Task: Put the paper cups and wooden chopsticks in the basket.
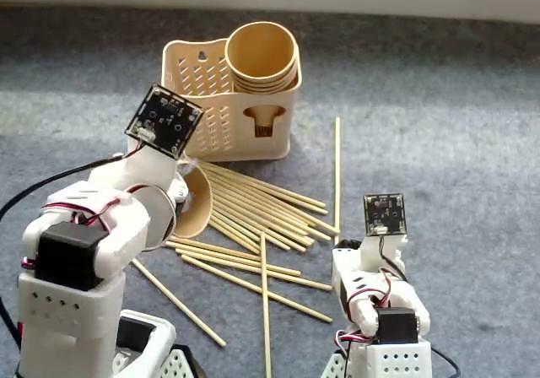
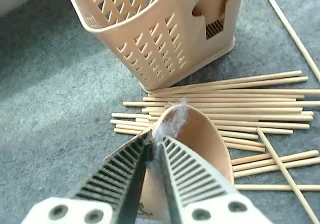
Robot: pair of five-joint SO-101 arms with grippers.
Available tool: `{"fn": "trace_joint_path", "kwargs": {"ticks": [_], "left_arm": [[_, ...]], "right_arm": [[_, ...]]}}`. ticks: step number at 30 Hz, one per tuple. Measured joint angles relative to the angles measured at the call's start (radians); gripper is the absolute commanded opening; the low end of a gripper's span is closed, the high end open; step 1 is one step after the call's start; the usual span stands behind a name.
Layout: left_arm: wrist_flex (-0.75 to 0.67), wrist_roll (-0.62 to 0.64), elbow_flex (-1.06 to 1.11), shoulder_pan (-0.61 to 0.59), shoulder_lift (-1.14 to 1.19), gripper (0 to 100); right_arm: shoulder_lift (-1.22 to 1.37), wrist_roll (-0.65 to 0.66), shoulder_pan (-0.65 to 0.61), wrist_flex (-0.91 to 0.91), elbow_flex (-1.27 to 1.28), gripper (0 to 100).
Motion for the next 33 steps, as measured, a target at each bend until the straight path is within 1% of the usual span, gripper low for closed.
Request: {"fn": "trace_joint_path", "kwargs": {"ticks": [4, 9, 27, 33], "left_arm": [[-0.021, 0.055, -0.077, 0.000, -0.002, 0], [-0.118, 0.143, -0.123, 0.000, -0.002, 0], [-0.440, 0.347, -0.124, 0.000, -0.002, 0], [-0.534, 0.362, -0.124, 0.000, -0.002, 0]], "right_arm": [[0.000, 0.000, 0.000, 0.000, 0.000, 4.1], [0.000, 0.000, 0.000, 0.000, 0.000, 4.1], [0.000, 0.000, 0.000, 0.000, 0.000, 4.1], [0.000, 0.000, 0.005, 0.000, 0.000, 4.1]]}}
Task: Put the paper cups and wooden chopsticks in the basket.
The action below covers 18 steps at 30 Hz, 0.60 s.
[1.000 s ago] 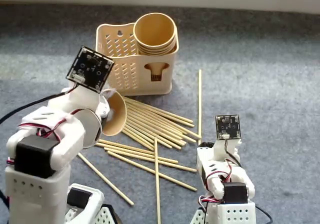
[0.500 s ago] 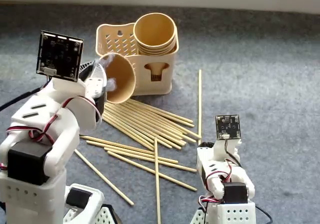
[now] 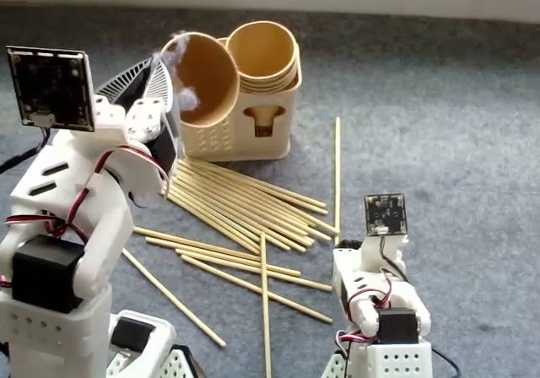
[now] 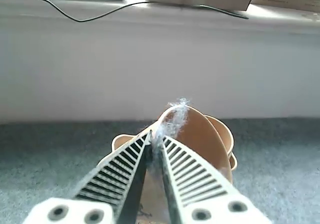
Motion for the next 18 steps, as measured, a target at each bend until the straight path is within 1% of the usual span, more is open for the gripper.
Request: {"fn": "trace_joint_path", "kwargs": {"ticks": [4, 7, 12, 18], "left_arm": [[-0.049, 0.000, 0.000, 0.000, 0.000, 0], [-0.123, 0.000, 0.031, 0.018, 0.000, 0], [-0.298, 0.000, 0.130, 0.068, 0.002, 0], [-0.506, 0.000, 0.235, 0.092, 0.002, 0]], "right_arm": [[0.000, 0.000, -0.002, 0.000, 0.000, 4.1], [0.000, 0.000, -0.002, 0.000, 0.000, 4.1], [0.000, 0.000, -0.002, 0.000, 0.000, 4.1], [0.000, 0.000, -0.002, 0.000, 0.000, 4.1]]}}
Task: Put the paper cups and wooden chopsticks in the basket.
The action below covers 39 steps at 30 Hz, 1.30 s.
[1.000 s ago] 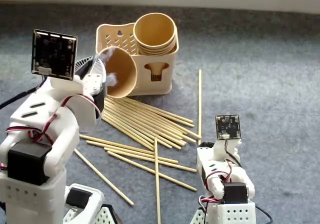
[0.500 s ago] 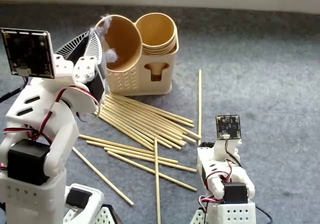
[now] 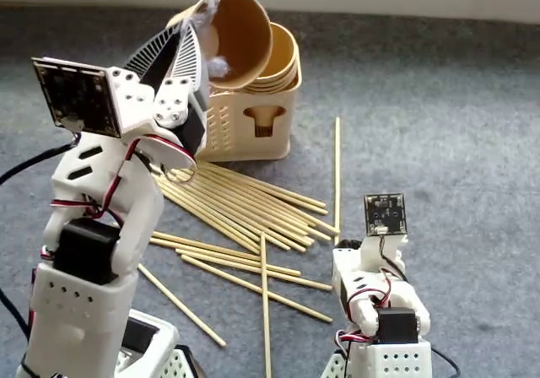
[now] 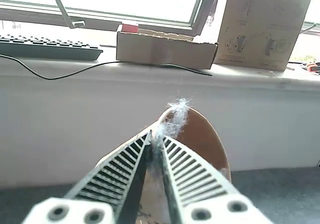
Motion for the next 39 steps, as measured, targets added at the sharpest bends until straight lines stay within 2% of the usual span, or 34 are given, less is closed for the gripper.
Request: {"fn": "trace_joint_path", "kwargs": {"ticks": [8, 13, 20, 28, 35, 39], "left_arm": [[-0.206, 0.000, 0.130, 0.069, 0.006, 0], [-0.301, 0.000, 0.147, 0.066, 0.071, 0], [-0.310, 0.000, 0.126, 0.077, 0.264, 0], [-0.310, 0.000, 0.126, 0.110, 0.275, 0], [-0.310, 0.000, 0.126, 0.075, 0.282, 1], [-0.310, 0.000, 0.126, 0.040, 0.282, 9]], "right_arm": [[0.000, 0.000, 0.000, 0.000, 0.000, 4.1], [0.000, 0.000, 0.000, 0.000, 0.000, 4.1], [0.000, 0.000, 0.000, 0.000, 0.000, 4.1], [0.000, 0.000, 0.000, 0.000, 0.000, 4.1], [0.000, 0.000, 0.000, 0.000, 0.000, 4.1], [0.000, 0.000, 0.000, 0.000, 0.000, 4.1]]}}
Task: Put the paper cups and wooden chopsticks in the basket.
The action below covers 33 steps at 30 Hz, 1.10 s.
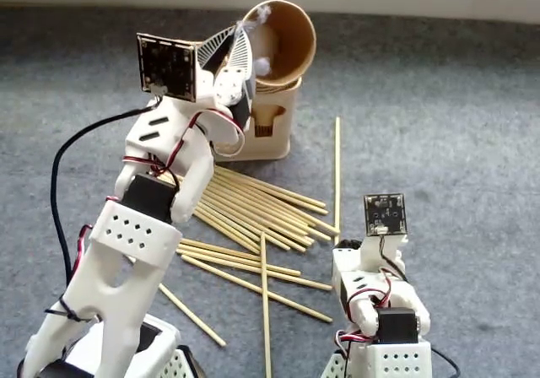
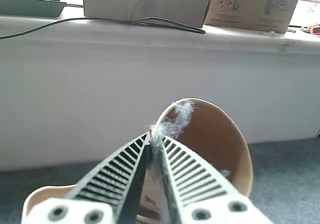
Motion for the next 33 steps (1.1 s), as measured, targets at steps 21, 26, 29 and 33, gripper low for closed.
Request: {"fn": "trace_joint_path", "kwargs": {"ticks": [21, 26, 29, 33], "left_arm": [[0.000, 0.135, 0.000, -0.150, 0.000, 14], [-0.003, 0.135, 0.000, -0.146, 0.006, 14], [-0.005, 0.135, 0.000, -0.150, 0.006, 14], [-0.005, 0.075, 0.000, -0.152, 0.006, 14]], "right_arm": [[0.000, 0.000, 0.000, 0.000, 0.000, 4.1], [0.000, 0.000, 0.000, 0.000, 0.000, 4.1], [0.000, 0.000, 0.000, 0.000, 0.000, 4.1], [0.000, 0.000, 0.000, 0.000, 0.000, 4.1]]}}
